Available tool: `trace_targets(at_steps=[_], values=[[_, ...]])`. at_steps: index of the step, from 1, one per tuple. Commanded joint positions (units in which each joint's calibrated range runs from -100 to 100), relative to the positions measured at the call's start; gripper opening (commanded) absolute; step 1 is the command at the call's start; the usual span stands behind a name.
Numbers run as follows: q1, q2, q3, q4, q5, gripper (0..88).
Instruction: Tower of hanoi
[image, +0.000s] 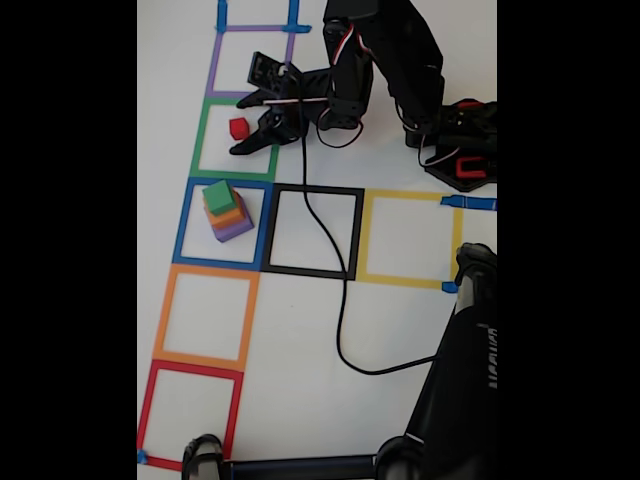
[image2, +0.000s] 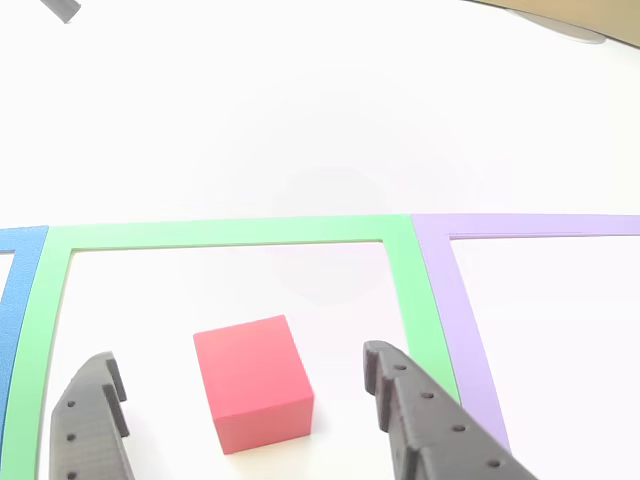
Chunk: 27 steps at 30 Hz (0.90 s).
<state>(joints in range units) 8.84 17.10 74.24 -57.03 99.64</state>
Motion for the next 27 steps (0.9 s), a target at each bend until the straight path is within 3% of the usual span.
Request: trace_targets(at_steps=[1,27], values=[[-1.5,-0.5,-0.7,-1.3,0.4,23.3],[-5.4,0.6,-0.5,-1.4,0.4,3.8]])
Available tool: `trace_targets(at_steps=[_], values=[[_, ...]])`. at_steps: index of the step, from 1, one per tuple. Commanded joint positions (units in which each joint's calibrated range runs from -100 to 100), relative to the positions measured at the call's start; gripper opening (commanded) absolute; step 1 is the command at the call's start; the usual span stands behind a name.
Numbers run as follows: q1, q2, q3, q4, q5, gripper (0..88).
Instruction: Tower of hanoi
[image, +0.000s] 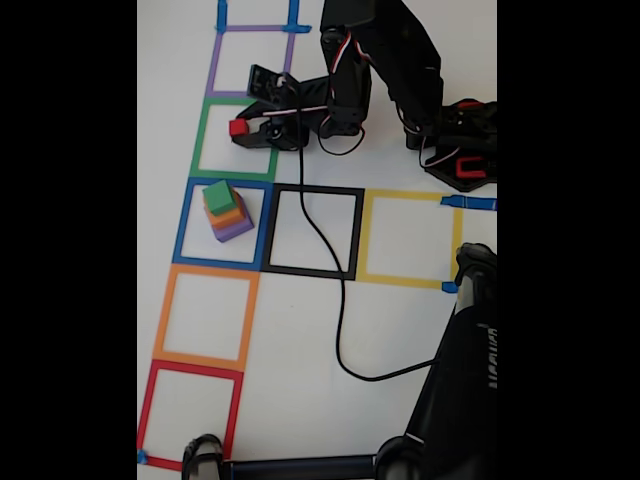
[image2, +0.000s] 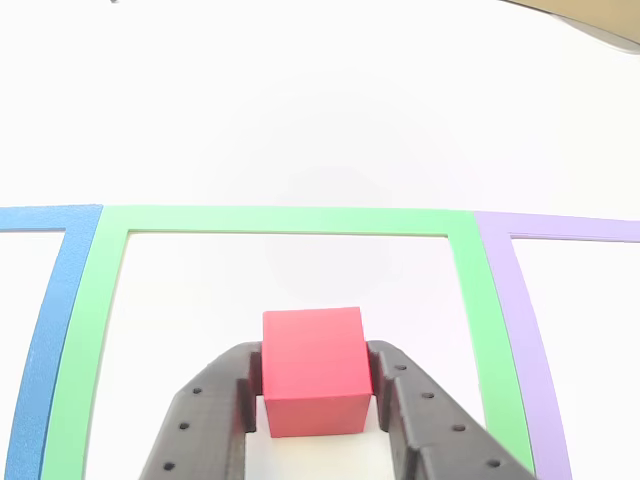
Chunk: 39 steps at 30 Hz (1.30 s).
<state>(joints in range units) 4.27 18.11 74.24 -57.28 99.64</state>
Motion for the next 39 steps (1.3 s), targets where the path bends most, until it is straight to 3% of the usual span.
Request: trace_targets(at_steps=[1,10,19,29,39], values=[[-0.9,-0.4,-0.5,-1.3,0.4,3.2],[-2.4,-8.9,0.6,2.5,0.4,1.2],[-6.2,-35.4,1.7,28.1,0.4,1.1],[-9.8,-66.0,-10.1,74.7,0.4,0.7],[-13.9,-72.0,-49.2,122.5,0.4,0.4]])
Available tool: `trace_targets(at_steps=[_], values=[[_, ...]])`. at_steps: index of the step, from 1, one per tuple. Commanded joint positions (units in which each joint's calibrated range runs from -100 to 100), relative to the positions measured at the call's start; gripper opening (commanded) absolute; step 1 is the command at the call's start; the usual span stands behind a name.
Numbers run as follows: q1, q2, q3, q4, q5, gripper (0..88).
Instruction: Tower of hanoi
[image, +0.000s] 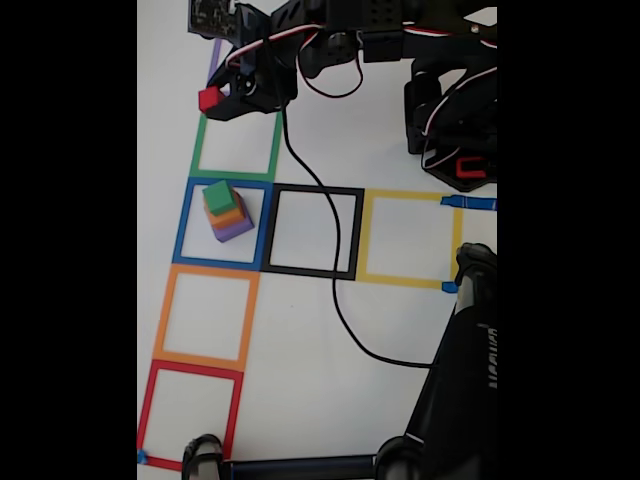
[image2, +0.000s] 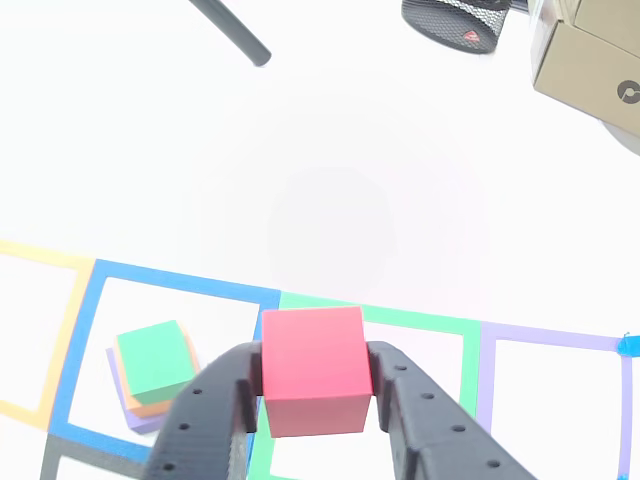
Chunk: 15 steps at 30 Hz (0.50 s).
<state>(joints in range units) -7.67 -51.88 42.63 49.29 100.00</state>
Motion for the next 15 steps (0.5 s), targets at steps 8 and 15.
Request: trace_targets(at_steps=[8,15], values=[[-7.7,-1.7,-42.8,37.1,0.0,0.2],[-11.4,-4.2,-42.4,40.0,0.0,0.2]])
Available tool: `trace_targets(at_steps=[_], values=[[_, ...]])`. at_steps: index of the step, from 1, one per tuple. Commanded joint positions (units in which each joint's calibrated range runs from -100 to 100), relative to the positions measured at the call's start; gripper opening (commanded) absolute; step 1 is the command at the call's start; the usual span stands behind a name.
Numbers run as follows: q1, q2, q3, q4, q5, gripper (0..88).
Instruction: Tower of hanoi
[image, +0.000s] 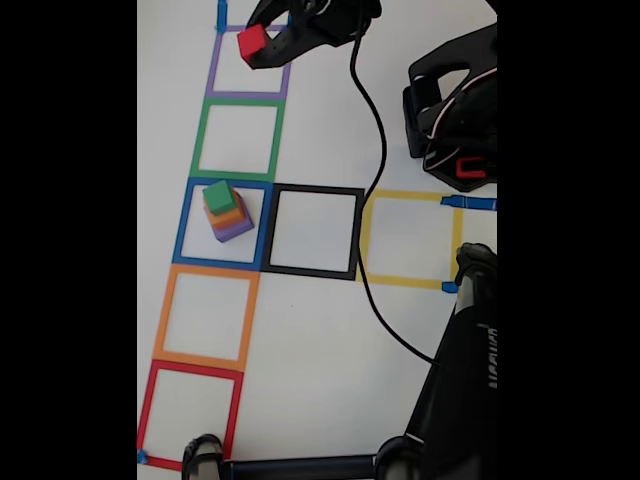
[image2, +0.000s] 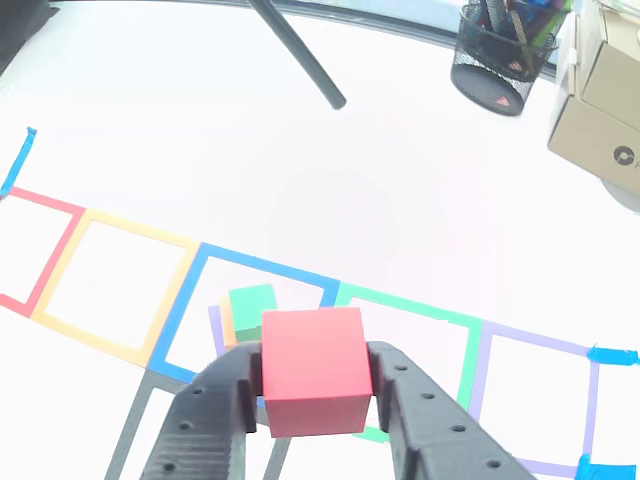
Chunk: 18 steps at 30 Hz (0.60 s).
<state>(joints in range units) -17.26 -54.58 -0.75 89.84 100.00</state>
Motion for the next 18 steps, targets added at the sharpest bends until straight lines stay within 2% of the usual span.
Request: trace_targets(at_steps=[1,9,18], values=[[-2.1,-2.3,3.2,-1.8,0.0,0.2],[-3.4,-9.8,32.6,-24.1,0.0,0.2],[-4.9,-9.9,63.3,-58.3,0.0,0.2]])
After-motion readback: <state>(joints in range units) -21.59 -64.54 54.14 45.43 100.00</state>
